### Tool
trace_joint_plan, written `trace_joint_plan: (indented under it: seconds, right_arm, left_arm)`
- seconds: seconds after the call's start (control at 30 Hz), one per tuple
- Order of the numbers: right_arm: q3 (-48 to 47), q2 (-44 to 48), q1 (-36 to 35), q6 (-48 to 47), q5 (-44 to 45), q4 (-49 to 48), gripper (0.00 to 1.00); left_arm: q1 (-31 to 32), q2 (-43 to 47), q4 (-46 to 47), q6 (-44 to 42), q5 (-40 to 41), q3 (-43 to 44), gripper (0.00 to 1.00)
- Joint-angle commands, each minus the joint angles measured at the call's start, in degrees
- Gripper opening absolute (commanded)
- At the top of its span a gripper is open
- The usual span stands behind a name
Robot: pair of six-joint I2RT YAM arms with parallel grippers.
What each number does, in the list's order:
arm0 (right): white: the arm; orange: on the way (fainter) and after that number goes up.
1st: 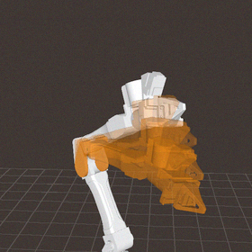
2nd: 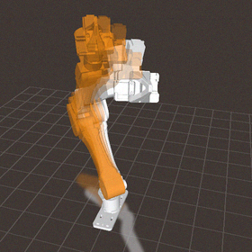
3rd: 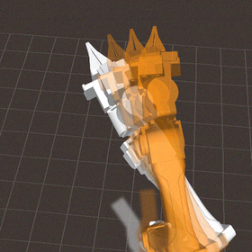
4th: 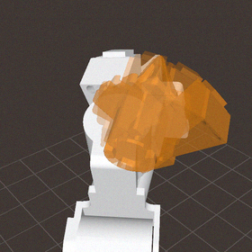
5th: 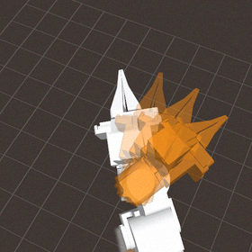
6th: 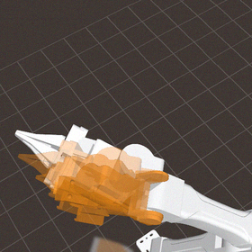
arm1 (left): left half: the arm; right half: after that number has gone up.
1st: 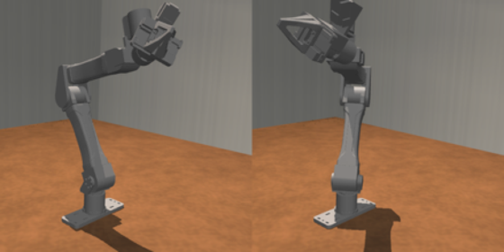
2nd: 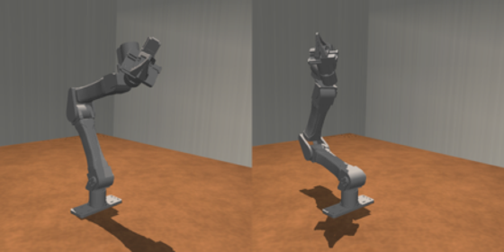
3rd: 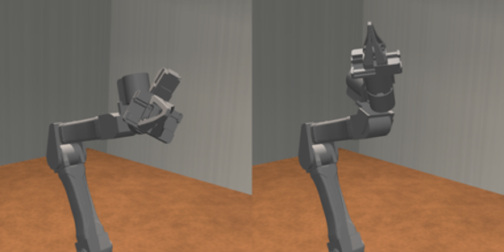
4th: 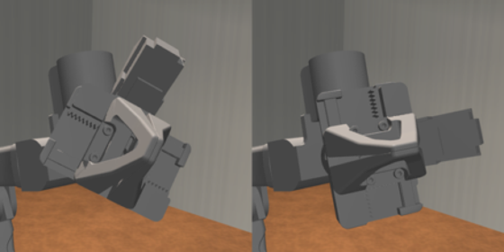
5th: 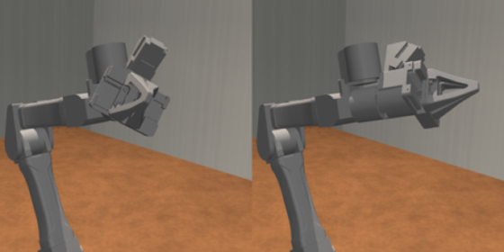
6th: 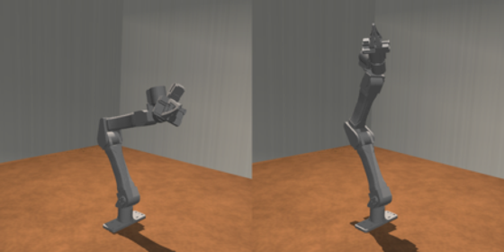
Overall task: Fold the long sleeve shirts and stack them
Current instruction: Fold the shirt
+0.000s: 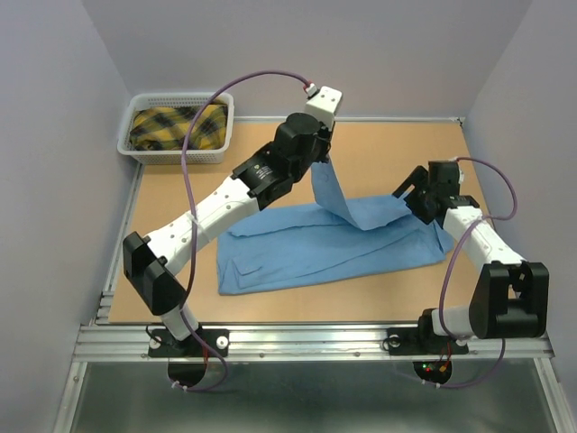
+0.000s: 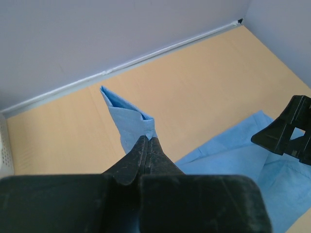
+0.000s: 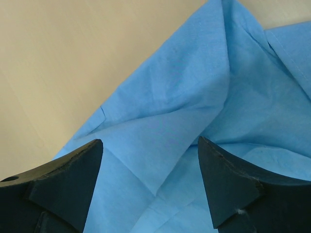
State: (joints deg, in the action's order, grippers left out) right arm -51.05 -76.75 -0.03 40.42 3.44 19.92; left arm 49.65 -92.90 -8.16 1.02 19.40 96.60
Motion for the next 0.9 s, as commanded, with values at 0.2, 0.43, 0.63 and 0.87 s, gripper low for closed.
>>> trace_joint_plan:
  seconds: [0.2, 0.43, 0.63, 0.87]
  right_arm:
    - [0.85, -0.77, 3.37, 2.03, -5.11, -9.11, 0.83]
    - [6.92, -0.77, 4.69, 2.38, -5.81, -12.45, 0.82]
    - [12.02, -0.51, 4.78, 3.17, -7.84, -15.35, 0.82]
    - [14.31, 2.74, 4.78, 2.73, -9.85, -16.41, 0.81]
  left_arm:
    - [-1.75, -0.62, 7.81, -6.99, -4.98, 8.79, 0.00]
    - [-1.84, 12.29, 16.94, -4.10, -2.79, -12.54, 0.00]
    - [-2.54, 25.48, 28.38, 8.45, 0.63, -38.21, 0.00]
    - [-2.63, 35.59, 29.78, 27.87, 3.89, -59.22, 0.00]
